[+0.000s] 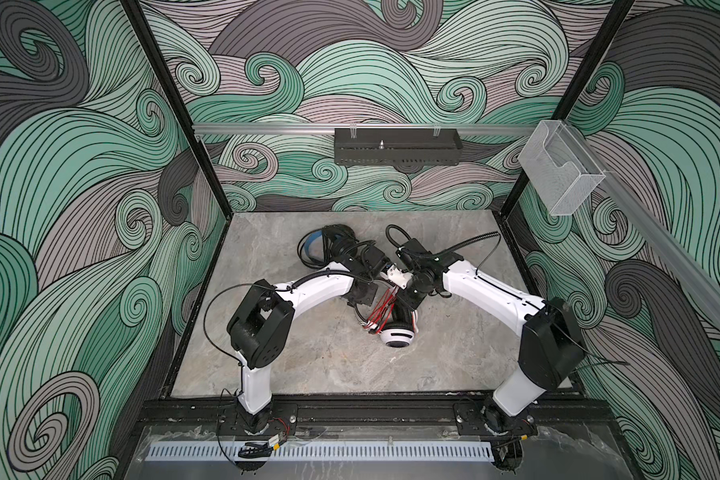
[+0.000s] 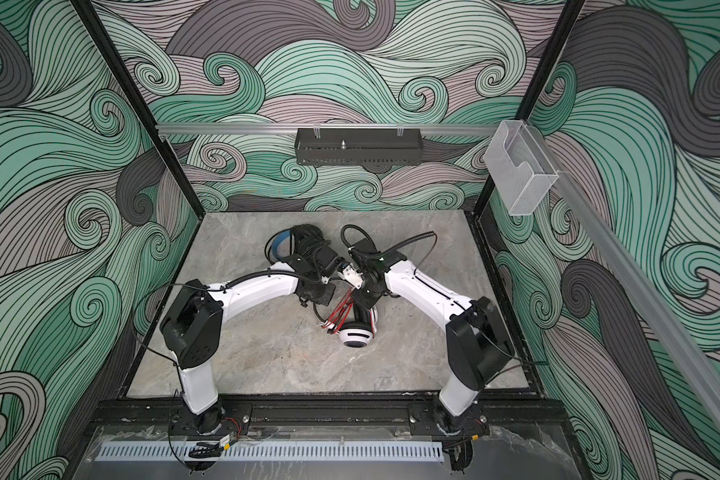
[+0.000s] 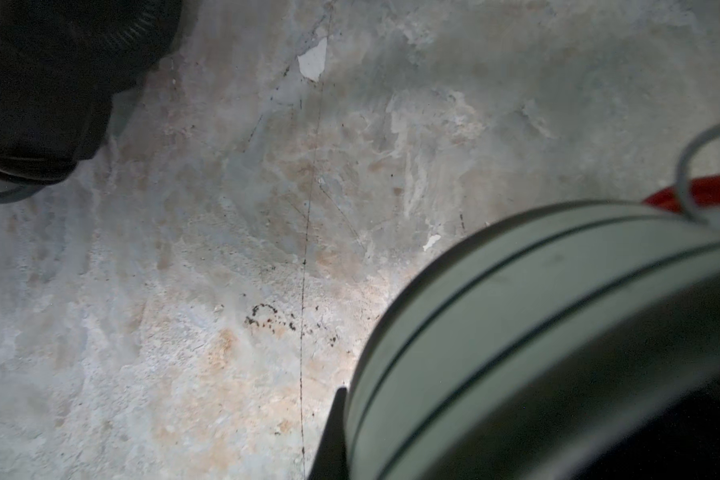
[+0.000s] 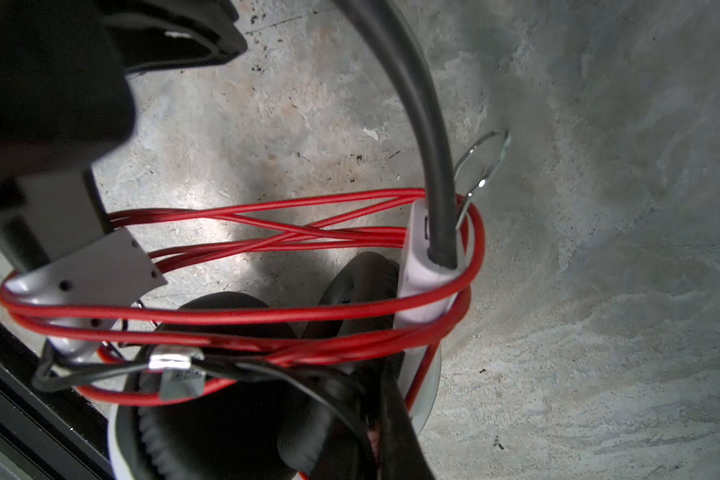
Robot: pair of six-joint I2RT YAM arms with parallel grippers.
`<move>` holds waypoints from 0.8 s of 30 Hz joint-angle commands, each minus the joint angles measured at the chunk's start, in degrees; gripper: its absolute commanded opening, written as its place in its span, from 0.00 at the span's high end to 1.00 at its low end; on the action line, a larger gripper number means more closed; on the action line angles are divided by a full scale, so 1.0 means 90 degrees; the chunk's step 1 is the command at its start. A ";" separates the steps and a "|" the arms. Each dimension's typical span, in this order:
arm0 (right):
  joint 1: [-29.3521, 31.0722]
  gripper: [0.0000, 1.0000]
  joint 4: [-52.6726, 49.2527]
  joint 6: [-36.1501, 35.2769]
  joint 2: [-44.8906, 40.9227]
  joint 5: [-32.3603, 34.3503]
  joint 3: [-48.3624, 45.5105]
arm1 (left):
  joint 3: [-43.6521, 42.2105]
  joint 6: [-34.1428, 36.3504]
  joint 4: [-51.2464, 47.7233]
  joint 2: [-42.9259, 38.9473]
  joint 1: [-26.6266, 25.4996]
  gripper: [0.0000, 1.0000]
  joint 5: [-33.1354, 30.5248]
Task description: Wrap the headphones
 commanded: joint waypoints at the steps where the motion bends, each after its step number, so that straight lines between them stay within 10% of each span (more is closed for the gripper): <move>1: -0.0492 0.91 0.0414 0.0670 0.0362 0.0123 0.0247 | 0.0046 -0.0316 0.0562 -0.0002 0.0142 1.00 0.0964; 24: -0.0857 0.55 0.0245 0.0722 0.1440 0.0594 0.1366 | 0.0892 -0.0084 0.0880 0.1186 0.0887 1.00 0.1362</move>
